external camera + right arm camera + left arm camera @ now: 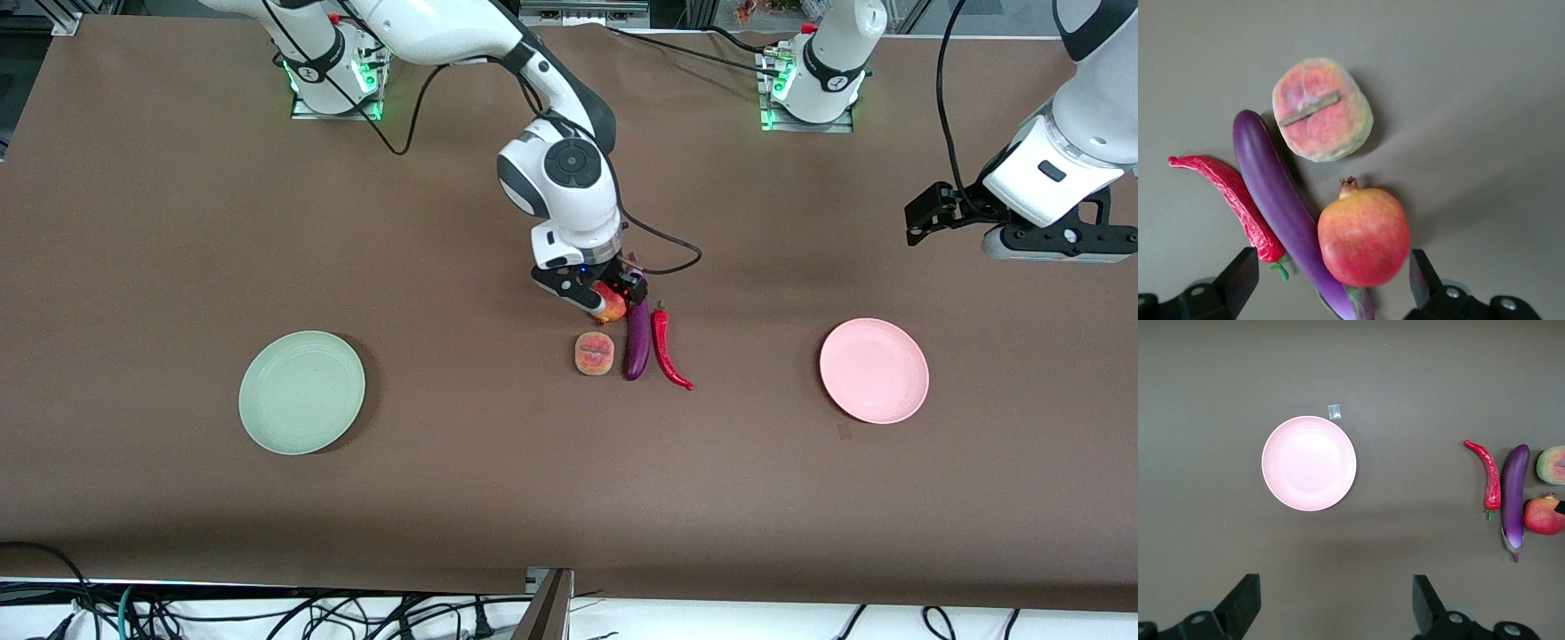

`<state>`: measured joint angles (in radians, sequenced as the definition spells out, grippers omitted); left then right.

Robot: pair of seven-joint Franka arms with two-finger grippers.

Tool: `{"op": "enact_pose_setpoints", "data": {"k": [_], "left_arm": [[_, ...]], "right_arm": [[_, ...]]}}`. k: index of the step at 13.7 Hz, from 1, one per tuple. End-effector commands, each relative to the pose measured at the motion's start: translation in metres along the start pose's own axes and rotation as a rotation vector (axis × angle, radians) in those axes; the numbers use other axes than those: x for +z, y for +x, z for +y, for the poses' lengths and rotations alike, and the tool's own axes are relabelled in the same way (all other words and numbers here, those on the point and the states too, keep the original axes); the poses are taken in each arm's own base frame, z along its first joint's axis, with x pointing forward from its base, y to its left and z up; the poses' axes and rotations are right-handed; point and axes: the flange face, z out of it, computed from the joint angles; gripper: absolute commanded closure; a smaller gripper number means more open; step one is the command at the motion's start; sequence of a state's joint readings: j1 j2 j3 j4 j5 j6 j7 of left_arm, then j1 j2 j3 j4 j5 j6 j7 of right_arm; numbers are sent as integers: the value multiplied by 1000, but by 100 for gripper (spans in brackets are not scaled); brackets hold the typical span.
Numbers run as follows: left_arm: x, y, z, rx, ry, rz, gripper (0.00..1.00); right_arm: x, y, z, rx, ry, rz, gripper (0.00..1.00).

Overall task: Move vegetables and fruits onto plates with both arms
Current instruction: 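Grasp the red pomegranate with the right gripper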

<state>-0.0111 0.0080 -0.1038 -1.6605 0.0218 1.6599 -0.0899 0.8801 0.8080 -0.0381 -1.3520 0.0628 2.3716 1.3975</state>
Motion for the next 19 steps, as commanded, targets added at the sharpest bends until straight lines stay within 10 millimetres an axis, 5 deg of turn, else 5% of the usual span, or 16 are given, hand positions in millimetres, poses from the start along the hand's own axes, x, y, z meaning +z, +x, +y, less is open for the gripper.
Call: {"op": "enact_pose_setpoints", "data": {"k": [1,9,12,14,19], "left_arm": [[-6,3,1,12,-9,-7,0],[-6,4,1,12,-9,-6,0],[-4,4,0,13,-9,-10,0],[8,9,1,11,-9,-35,0],[78,25,16,34,-18,-210,0]], "right_arm": [[10,-4,-7,40,21,9,0],[54,-17,6,16,-16,18,2],[56,-13,6,11,-7,21,26],[46,-5,4,5,-3,27,52],[-49,59,13,-77,-154,-27,54]]}}
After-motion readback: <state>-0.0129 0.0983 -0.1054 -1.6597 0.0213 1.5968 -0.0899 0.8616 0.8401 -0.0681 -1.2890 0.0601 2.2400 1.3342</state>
